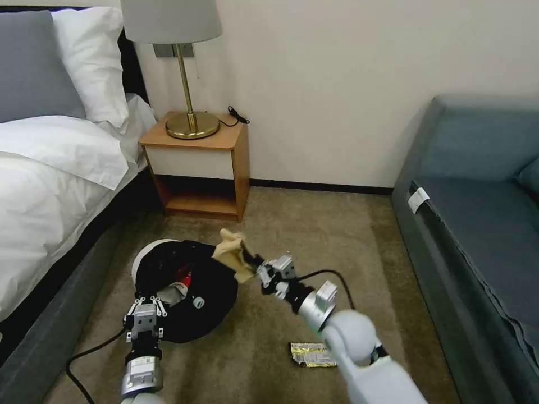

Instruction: Pick up the trash bin, then pick up the garbage on the floor and place it into the trash bin.

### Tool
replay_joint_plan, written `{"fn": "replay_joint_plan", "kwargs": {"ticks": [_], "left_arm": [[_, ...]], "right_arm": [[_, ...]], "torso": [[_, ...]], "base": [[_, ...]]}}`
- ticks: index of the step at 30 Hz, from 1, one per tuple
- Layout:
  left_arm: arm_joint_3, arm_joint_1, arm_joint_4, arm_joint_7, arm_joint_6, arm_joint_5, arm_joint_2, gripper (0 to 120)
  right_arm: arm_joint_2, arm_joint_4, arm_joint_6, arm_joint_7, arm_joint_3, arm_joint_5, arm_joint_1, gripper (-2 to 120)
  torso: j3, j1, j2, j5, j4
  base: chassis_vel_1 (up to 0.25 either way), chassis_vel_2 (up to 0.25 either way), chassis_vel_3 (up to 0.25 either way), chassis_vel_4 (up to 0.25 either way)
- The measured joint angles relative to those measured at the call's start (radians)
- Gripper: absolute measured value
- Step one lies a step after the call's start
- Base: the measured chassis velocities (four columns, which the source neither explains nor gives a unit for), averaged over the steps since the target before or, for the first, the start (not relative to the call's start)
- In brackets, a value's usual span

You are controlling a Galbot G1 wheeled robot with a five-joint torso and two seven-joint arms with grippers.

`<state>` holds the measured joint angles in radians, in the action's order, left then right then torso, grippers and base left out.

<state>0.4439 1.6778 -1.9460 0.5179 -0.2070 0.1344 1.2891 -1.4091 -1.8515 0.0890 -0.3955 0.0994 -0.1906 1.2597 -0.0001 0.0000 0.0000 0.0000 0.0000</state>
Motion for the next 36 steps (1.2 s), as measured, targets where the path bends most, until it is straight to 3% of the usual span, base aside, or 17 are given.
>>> {"fn": "replay_joint_plan", "kwargs": {"ticks": [6, 8, 14, 17, 18, 19, 20, 22, 23, 30, 36], "left_arm": [[-0.011, 0.027, -0.007, 0.005, -0.011, 0.001, 0.012, 2], [-0.015, 0.030, -0.008, 0.007, -0.013, 0.001, 0.017, 2], [-0.022, 0.027, -0.020, 0.008, -0.013, -0.004, 0.026, 2], [-0.024, 0.023, -0.021, 0.008, -0.013, -0.007, 0.029, 2], [-0.025, 0.019, -0.023, 0.008, -0.012, -0.011, 0.031, 2], [-0.026, 0.016, -0.023, 0.008, -0.010, -0.013, 0.031, 2], [-0.027, 0.011, -0.024, 0.007, -0.008, -0.015, 0.030, 2], [-0.026, 0.008, -0.024, 0.008, -0.006, -0.017, 0.028, 2], [-0.026, 0.002, -0.024, 0.008, -0.002, -0.021, 0.028, 2], [-0.029, -0.028, -0.017, 0.003, 0.017, -0.032, 0.043, 2], [-0.045, -0.053, -0.006, -0.001, 0.035, -0.029, 0.066, 2]], "right_arm": [[-0.064, 0.037, -0.019, 0.012, -0.031, 0.041, 0.030, 0], [-0.079, 0.048, -0.021, 0.013, -0.031, 0.047, 0.030, 0], [-0.100, 0.079, -0.024, 0.010, -0.031, 0.063, 0.029, 0], [-0.102, 0.099, -0.025, 0.008, -0.031, 0.070, 0.021, 0], [-0.102, 0.116, -0.024, 0.008, -0.032, 0.077, 0.001, 0], [-0.094, 0.129, -0.018, 0.008, -0.050, 0.081, -0.025, 0], [-0.083, 0.131, -0.008, 0.004, -0.077, 0.076, -0.045, 0], [-0.064, 0.131, 0.004, 0.004, -0.080, 0.062, -0.071, 0], [-0.039, 0.132, 0.011, 0.005, -0.073, 0.048, -0.097, 0], [0.063, 0.165, 0.001, -0.024, -0.054, 0.025, -0.141, 0], [0.098, 0.174, -0.007, -0.045, -0.056, 0.015, -0.168, 0]], "torso": [[0.000, 0.000, 0.000, -0.0002, 0.0000], [0.000, 0.000, 0.000, -0.0034, 0.0005], [0.000, 0.000, 0.000, -0.0046, 0.0012], [0.000, 0.000, 0.000, -0.0044, 0.0011], [0.000, 0.000, 0.000, -0.0020, -0.0001], [0.000, 0.000, 0.000, 0.0050, -0.0019], [0.000, 0.000, 0.000, 0.0074, -0.0003], [0.000, 0.000, 0.000, 0.0068, -0.0007], [0.000, 0.000, 0.000, 0.0028, -0.0001], [0.000, 0.000, 0.000, 0.0013, -0.0003], [0.000, 0.000, 0.000, 0.0006, -0.0001]], "base": [[0.000, 0.000, 0.000, 0.000], [0.000, 0.000, 0.000, 0.000], [0.000, 0.000, 0.000, 0.000], [0.000, 0.000, 0.000, 0.000], [0.000, 0.000, 0.000, 0.000], [0.000, 0.000, 0.000, 0.000], [0.000, 0.000, 0.000, 0.000], [0.000, 0.000, 0.000, 0.000], [0.000, 0.000, 0.000, 0.000], [0.000, 0.000, 0.000, 0.000], [0.000, 0.000, 0.000, 0.000]]}}
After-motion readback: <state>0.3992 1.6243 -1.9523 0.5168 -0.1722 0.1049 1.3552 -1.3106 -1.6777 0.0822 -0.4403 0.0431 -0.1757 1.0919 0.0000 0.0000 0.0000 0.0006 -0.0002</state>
